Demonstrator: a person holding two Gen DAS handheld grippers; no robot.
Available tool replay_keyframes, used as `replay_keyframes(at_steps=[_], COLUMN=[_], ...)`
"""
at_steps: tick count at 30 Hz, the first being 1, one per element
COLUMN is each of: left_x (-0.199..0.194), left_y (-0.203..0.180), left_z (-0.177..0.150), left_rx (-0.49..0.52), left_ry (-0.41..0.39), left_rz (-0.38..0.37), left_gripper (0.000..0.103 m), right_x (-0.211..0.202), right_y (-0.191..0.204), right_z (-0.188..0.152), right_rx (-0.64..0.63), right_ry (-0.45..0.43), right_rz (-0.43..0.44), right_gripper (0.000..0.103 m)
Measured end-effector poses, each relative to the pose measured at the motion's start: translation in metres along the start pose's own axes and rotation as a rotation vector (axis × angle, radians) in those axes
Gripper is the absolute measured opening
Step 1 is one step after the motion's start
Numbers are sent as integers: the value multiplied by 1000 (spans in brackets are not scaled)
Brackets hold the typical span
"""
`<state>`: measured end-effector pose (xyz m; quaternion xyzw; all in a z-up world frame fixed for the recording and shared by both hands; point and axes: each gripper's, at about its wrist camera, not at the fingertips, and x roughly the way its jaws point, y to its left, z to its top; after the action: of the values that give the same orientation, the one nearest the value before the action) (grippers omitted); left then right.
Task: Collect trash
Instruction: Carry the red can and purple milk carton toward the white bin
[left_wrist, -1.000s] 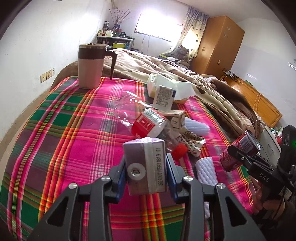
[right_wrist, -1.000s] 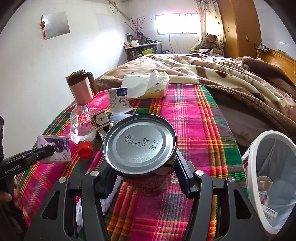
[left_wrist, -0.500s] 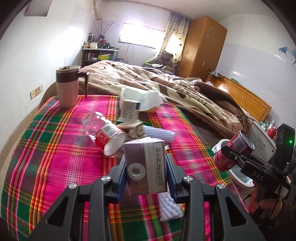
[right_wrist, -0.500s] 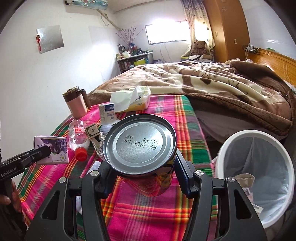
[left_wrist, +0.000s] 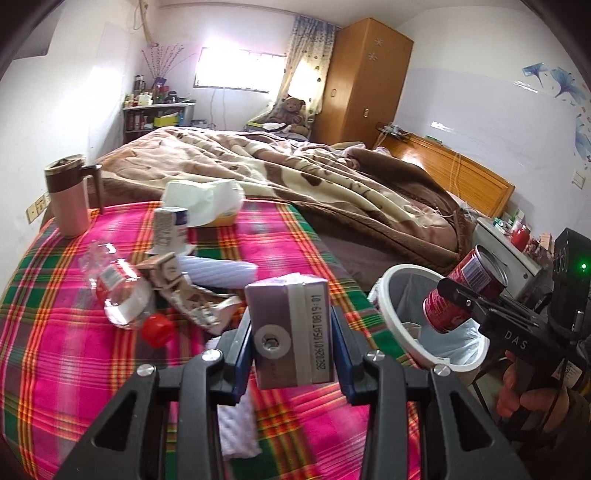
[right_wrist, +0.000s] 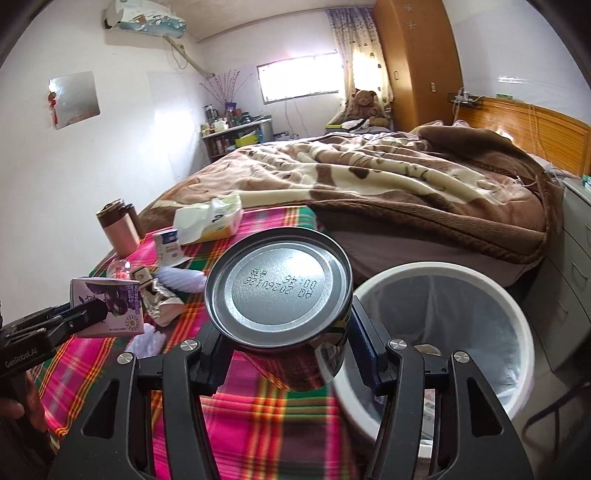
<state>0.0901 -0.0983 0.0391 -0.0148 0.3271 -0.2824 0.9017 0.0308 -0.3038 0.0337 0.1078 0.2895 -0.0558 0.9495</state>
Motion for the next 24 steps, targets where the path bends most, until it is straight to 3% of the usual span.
replay_keyframes(at_steps=[10,24], left_x=[36,89], left_y=[-64,-141], left_z=[8,6], left_rx=[65,135], left_ry=[31,100], left_rz=[-99,-218], left_gripper=[40,40], right_x=[-5,13], right_y=[-47,-102], right_z=[-1,-17], right_rx=[53,101], right_ry=[2,95], right_rz=[-82,-167], right_gripper=[57,57])
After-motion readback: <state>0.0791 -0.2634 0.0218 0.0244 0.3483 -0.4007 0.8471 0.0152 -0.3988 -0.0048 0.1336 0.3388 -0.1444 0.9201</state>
